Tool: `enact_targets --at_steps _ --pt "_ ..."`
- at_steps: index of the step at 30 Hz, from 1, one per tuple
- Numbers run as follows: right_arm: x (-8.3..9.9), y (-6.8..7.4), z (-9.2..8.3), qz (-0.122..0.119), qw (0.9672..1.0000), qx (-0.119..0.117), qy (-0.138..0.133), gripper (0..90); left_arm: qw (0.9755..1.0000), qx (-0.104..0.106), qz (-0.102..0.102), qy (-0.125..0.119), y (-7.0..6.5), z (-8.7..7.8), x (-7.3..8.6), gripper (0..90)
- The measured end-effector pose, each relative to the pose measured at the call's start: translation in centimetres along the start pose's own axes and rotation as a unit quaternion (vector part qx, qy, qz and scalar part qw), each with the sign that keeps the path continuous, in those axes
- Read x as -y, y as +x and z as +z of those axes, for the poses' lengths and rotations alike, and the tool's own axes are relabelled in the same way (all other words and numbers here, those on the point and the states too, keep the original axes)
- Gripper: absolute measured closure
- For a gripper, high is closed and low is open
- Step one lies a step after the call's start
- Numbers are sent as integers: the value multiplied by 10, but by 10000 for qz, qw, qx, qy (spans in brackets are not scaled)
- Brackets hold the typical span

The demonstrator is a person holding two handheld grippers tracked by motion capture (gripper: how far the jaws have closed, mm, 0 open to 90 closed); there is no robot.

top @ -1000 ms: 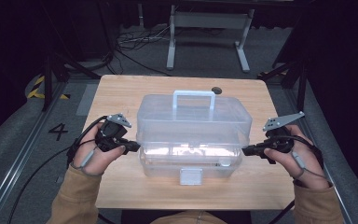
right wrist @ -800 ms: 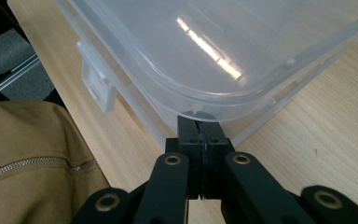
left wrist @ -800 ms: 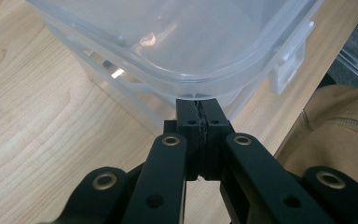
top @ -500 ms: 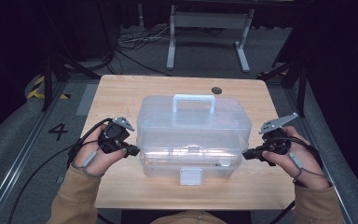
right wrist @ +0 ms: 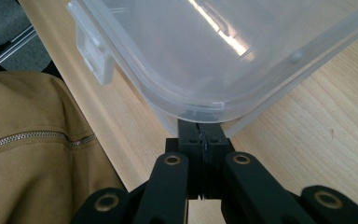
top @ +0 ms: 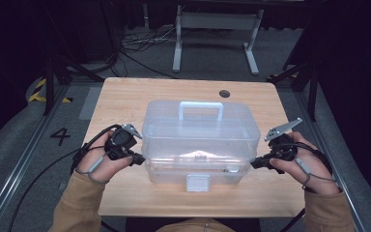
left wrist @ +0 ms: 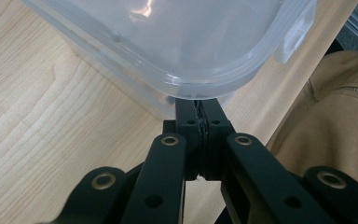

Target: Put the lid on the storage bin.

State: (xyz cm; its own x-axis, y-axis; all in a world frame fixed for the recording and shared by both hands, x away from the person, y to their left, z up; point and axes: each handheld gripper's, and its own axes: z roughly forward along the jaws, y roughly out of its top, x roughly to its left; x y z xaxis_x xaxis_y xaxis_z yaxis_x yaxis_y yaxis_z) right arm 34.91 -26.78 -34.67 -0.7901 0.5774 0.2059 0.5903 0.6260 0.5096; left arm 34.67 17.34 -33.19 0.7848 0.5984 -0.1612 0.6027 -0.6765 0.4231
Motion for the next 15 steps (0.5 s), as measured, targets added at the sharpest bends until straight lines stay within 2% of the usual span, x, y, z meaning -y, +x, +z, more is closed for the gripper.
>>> enact_targets --at_steps 15 --pt "0 0 7 -52 9997 20 242 900 9997 30 51 245 0 6 -1 889"
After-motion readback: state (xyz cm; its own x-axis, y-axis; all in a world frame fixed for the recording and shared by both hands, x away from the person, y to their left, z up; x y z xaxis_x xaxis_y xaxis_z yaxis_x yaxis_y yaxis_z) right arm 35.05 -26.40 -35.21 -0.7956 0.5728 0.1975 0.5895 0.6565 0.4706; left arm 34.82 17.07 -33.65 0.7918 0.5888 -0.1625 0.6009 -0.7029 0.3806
